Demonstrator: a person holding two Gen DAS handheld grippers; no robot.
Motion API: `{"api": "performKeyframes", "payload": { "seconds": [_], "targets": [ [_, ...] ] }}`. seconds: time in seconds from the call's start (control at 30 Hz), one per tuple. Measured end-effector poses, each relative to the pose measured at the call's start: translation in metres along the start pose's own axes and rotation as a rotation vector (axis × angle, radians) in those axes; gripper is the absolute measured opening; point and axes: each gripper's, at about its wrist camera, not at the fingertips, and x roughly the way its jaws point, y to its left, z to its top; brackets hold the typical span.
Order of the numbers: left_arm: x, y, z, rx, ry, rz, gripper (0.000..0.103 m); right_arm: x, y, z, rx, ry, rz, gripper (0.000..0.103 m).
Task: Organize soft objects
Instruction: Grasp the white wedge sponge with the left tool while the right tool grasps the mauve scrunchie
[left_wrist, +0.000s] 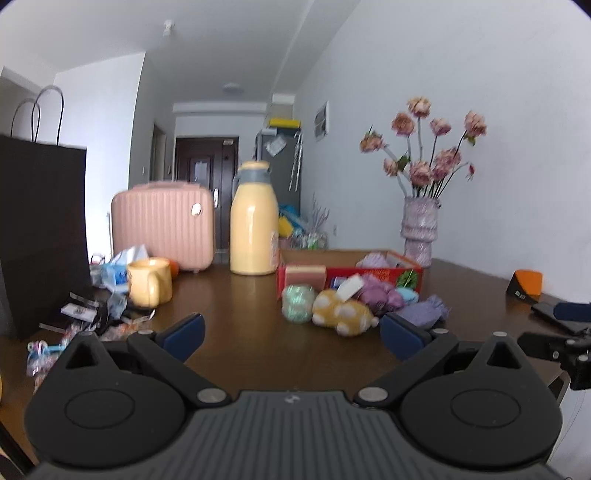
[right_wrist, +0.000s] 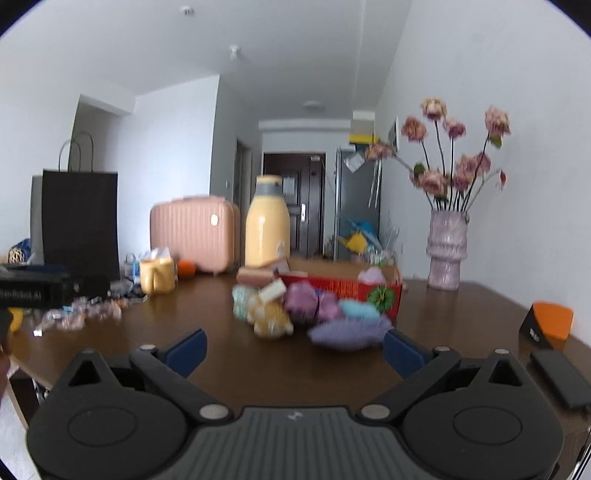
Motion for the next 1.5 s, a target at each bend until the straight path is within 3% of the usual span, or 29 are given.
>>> {"api": "performKeyframes", "payload": {
  "seconds": [0.1, 0.37, 0.5, 0.67, 0.8, 1.0, 1.23, 1.33, 1.5],
  "targets": [
    [0.011, 0.004, -0.006, -0.007, 0.060, 0.017, 0.103, 0.012, -0.005, -0.008, 0.032, 0.061, -0.013, 0.102],
    [0.032, 0.012, -0.024, -0.012, 0.149, 0.019, 0.103, 0.023, -0.020, -0.022, 0.109, 0.079, -0.010, 0.103],
    [0.044, 0.008, -0.029, -0.006, 0.182, 0.017, 0.103, 0.033, -0.024, -0.026, 0.093, 0.090, -0.098, 0.103],
    [0.064, 0.003, -0.029, 0.006, 0.229, 0.013, 0.103, 0.050, -0.038, -0.027, 0.128, 0.108, -0.126, 0.103],
    [0.086, 0.000, -0.025, -0.007, 0.260, 0.001, 0.103, 0.065, -0.053, -0.025, 0.190, 0.114, -0.139, 0.103],
    [0.126, -0.008, -0.013, -0.014, 0.295, -0.024, 0.103, 0.095, -0.066, -0.017, 0.155, 0.129, -0.164, 0.103],
    [0.183, -0.026, 0.011, 0.023, 0.293, -0.051, 0.103, 0.136, -0.091, 0.002, 0.220, 0.183, -0.116, 0.103],
    [0.209, -0.029, 0.019, 0.027, 0.296, -0.061, 0.094, 0.161, -0.100, 0.010, 0.246, 0.228, -0.123, 0.103],
    [0.252, -0.042, 0.023, 0.067, 0.329, -0.100, 0.069, 0.194, -0.104, 0.025, 0.232, 0.235, -0.054, 0.099]
  ]
}}
